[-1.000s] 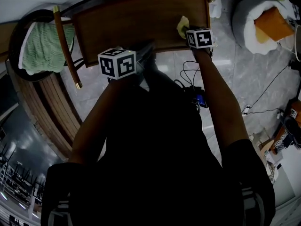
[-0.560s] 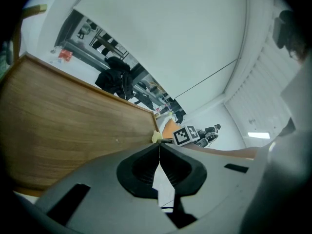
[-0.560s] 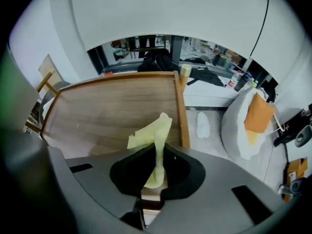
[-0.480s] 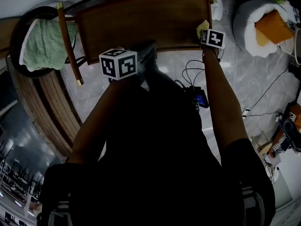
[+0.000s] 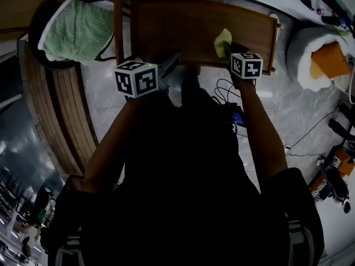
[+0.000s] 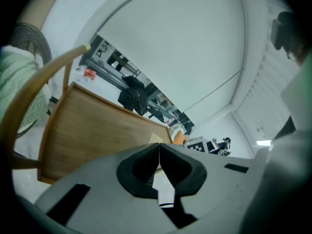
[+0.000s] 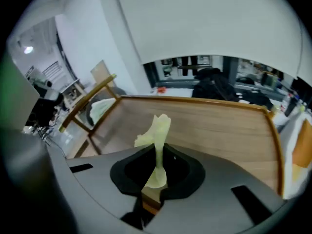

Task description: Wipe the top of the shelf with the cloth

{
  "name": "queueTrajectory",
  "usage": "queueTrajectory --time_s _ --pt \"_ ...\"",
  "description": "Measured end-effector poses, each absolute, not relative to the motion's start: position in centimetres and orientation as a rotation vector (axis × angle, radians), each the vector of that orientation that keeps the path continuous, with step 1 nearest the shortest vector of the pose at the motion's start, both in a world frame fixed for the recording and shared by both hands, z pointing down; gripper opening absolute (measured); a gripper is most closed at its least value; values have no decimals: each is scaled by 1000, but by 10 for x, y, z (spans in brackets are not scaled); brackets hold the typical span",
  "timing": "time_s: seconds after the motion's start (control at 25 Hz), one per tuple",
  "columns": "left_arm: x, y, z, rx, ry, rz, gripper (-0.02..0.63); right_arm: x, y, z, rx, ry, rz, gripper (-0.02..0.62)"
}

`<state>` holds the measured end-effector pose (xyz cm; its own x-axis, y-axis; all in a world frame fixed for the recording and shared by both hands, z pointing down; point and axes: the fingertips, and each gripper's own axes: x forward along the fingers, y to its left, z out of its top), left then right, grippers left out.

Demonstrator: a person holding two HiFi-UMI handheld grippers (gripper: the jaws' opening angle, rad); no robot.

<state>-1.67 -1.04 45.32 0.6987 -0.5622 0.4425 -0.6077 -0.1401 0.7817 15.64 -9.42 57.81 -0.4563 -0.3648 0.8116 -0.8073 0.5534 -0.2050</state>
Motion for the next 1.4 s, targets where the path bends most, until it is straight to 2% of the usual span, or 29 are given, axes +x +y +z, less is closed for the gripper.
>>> queueTrajectory --time_s 0.24,0.4,0.56,0.76,1.04,1.4 --pt "-99 8 448 1788 -1003 49 12 -24 -39 592 618 -2182 796 46" --pt "-133 23 450 1774 -1021 57 12 -106 -20 602 489 -2203 777 45" --pt "-154 37 456 1753 -1016 59 12 -155 -4 615 428 -2173 746 46" --pt "-170 46 463 1752 -994 74 12 -183 10 636 411 -2122 730 46" --pt "-173 44 467 1759 -977 78 12 -186 7 641 426 -2105 624 46" --pt "-142 34 463 1778 -948 93 12 -134 -2 645 495 -2067 683 46"
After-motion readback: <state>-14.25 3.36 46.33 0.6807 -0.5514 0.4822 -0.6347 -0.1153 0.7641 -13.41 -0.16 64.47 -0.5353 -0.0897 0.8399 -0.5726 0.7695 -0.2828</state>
